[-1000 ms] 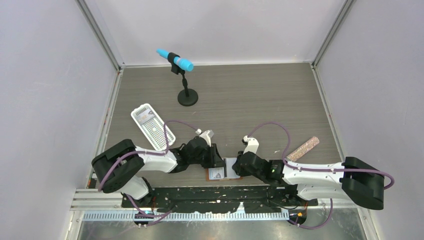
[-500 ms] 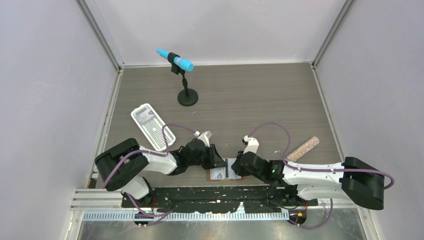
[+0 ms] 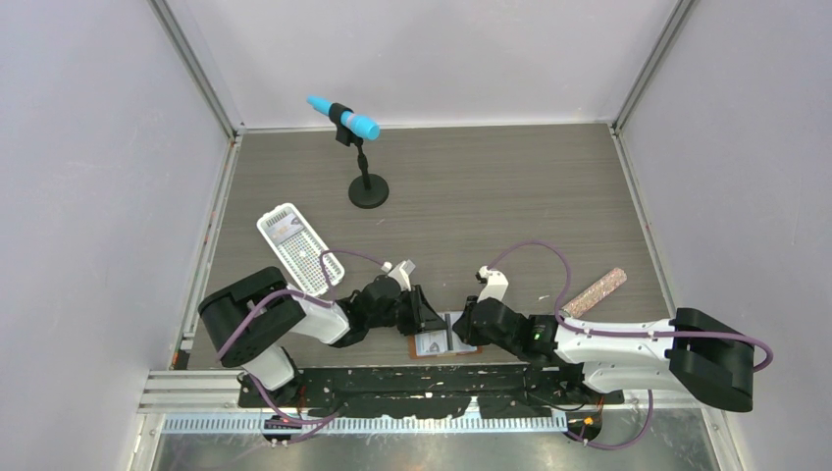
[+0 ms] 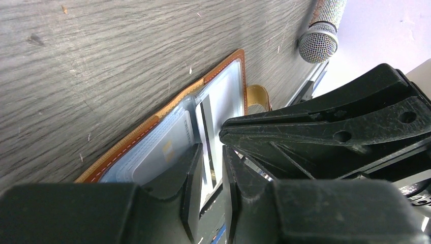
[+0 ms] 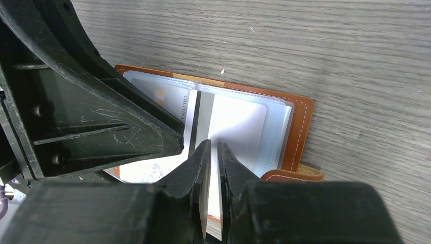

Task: Take the credit cards out of the card holder
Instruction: Remove the credit card from the card holder.

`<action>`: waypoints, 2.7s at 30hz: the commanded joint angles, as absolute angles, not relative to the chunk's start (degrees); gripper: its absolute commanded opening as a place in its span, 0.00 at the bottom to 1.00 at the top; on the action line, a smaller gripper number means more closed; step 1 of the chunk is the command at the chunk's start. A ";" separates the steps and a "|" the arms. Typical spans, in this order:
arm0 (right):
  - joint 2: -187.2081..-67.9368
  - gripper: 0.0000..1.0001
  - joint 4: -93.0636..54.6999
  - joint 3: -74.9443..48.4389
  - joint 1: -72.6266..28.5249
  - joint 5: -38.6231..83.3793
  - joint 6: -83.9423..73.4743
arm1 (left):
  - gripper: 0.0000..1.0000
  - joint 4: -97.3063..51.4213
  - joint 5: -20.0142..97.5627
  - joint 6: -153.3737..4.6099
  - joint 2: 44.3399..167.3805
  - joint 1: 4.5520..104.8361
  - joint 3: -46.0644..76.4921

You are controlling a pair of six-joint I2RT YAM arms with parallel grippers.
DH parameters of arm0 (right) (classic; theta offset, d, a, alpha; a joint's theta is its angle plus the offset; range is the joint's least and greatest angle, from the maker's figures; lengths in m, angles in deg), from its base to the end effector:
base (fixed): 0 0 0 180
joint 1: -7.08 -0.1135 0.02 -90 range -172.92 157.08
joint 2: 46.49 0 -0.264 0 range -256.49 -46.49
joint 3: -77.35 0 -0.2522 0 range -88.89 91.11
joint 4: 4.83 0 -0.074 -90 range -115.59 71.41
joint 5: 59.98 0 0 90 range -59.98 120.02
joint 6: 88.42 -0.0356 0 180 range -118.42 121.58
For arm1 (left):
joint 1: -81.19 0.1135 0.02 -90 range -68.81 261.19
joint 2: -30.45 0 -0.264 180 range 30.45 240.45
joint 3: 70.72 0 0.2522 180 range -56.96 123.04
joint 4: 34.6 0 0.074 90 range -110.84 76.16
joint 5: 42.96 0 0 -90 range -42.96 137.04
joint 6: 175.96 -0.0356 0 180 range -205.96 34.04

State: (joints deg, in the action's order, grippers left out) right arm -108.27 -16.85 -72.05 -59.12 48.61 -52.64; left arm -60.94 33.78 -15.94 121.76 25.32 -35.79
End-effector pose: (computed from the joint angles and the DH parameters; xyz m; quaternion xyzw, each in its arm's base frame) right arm 0.0868 0.1688 0.1418 -0.0307 0.9075 0.2665 0.3234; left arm 0.1390 -0.2196 0.1130 -0.0487 0.8610 -0.4875 0.1367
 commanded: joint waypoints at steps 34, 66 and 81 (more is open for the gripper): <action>-102.30 0.30 -27.32 -72.62 -59.09 50.22 -53.68 | 0.29 -51.07 37.06 -22.62 116.15 24.07 -34.38; -103.23 0.31 -22.96 -75.08 -59.08 48.18 -56.78 | 0.00 -55.66 35.99 -18.91 117.29 23.54 -34.50; -98.83 0.31 -29.77 -72.83 -58.74 51.73 -54.15 | 0.00 -42.28 40.17 -23.16 106.32 25.71 -36.48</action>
